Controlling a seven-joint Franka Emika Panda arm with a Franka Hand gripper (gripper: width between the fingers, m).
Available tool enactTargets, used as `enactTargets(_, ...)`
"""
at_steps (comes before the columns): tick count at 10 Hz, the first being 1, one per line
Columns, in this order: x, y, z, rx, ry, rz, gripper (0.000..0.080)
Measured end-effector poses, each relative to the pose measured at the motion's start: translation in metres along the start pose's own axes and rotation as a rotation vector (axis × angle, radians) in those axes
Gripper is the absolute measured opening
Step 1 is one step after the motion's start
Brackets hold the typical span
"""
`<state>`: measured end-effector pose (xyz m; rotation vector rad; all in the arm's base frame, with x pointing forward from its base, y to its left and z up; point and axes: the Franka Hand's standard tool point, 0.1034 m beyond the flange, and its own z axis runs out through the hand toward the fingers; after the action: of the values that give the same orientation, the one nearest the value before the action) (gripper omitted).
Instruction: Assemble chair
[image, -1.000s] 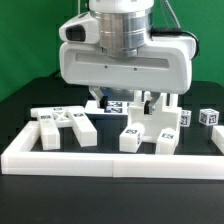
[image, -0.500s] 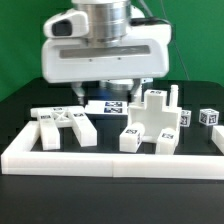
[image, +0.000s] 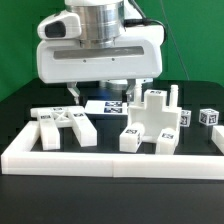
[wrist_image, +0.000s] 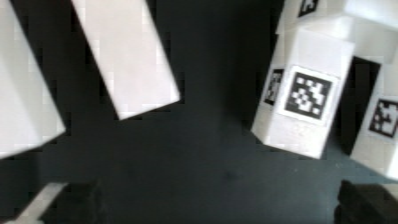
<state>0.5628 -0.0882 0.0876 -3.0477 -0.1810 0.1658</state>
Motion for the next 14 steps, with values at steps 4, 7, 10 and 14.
enactTargets(4,-0.035,0.015,0.011,-0.031,0.044,-0.150,0.0649)
enactTargets(7,-0.035,0.015,0.012,-0.031,0.043,-0.151,0.0649)
enactTargets(10,-0.046,0.020,0.034,-0.061,0.048,-0.163,0.0649)
enactTargets(14,-0.051,0.021,0.051,-0.058,0.021,-0.162,0.0649)
